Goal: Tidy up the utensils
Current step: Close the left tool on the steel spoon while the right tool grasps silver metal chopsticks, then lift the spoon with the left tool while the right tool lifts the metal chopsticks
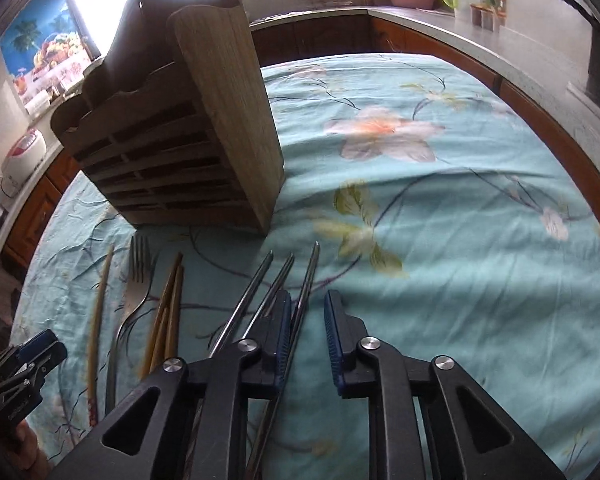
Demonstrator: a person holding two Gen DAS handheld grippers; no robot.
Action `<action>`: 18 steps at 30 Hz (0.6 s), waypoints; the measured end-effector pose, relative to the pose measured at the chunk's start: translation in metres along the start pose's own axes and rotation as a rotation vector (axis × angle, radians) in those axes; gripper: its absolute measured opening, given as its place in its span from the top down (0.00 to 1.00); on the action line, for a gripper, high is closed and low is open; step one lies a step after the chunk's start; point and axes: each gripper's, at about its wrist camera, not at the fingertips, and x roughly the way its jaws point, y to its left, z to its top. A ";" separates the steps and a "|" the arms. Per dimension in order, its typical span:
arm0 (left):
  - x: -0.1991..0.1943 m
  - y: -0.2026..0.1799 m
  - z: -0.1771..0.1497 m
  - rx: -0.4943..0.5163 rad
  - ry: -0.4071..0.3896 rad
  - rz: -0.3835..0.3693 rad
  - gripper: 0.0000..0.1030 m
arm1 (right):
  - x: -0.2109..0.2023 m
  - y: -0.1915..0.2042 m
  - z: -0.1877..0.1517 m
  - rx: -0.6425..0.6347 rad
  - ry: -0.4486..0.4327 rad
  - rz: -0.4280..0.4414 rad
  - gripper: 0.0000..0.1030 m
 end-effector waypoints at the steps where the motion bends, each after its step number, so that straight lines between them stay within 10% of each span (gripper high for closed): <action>1: 0.000 -0.001 0.000 0.001 -0.002 -0.006 0.69 | 0.002 0.002 0.002 -0.016 -0.001 -0.012 0.85; 18: -0.044 0.012 0.002 -0.046 -0.068 -0.120 0.70 | -0.032 -0.005 0.006 0.021 -0.078 0.131 0.96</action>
